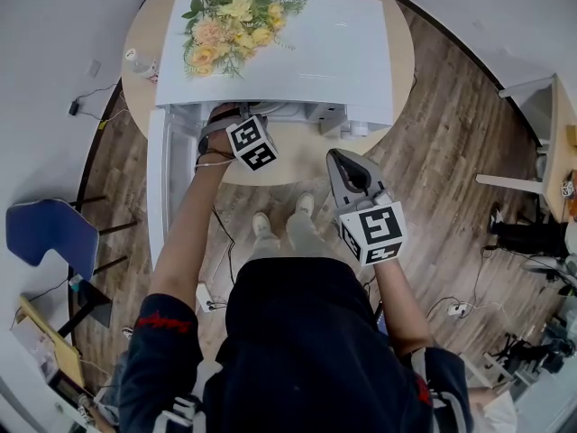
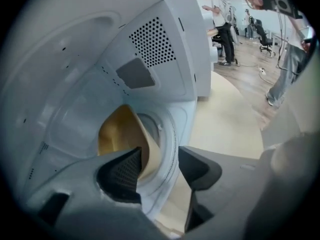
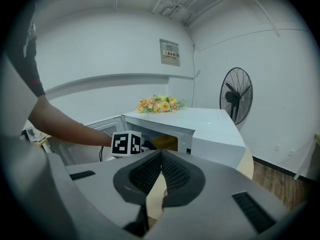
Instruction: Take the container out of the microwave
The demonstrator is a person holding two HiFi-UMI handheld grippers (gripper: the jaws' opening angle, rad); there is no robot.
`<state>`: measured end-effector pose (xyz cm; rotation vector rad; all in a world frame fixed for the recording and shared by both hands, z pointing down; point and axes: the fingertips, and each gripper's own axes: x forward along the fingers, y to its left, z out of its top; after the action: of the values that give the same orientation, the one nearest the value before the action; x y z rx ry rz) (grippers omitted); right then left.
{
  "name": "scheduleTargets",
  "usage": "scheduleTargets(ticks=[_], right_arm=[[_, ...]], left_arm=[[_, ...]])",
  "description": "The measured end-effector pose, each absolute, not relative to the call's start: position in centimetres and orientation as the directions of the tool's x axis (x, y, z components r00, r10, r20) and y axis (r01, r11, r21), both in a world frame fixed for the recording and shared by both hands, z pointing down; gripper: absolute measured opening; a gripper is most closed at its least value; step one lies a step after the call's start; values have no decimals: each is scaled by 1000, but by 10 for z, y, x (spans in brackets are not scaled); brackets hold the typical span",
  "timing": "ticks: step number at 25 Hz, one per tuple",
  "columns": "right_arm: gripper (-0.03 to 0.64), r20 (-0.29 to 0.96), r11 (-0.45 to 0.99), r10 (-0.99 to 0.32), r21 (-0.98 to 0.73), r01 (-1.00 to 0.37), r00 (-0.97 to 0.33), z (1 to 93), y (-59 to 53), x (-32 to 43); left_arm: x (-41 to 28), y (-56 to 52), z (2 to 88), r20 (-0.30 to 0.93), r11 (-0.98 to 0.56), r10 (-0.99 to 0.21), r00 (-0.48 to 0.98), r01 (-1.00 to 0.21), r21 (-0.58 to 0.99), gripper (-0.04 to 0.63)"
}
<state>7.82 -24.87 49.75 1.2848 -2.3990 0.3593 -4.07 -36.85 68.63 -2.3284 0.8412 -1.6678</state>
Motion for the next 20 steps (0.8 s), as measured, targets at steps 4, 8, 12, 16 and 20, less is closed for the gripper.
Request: scheduleTargets(ticks=[4,8,12,16,20], right_arm=[[8,456,551,-732,-39,-833,-506,498,-249,76],[8,455,551,-733,-39,-834,-506,497,-250,76],[8,456,549,-733,-42,-834,-505,497,-249,75],[8,451,551,-734,-44,-834,-509,495,-248,73],[8,444,550,-736,-45,-834,-510,492,-247,72]], left_arm=[[-40,-367,687,826,-835,-517,226,-345,-428,220],[-43,-368,680,813,-823,-541,215,-335,-459,76],[-44,-364,679,825,-836,-520,220,-330,-439,63],[-44,-358,677,835,-849,-500,228,-318,-422,54],[-43,-349,672,846,-863,-474,244,-318,-393,49]])
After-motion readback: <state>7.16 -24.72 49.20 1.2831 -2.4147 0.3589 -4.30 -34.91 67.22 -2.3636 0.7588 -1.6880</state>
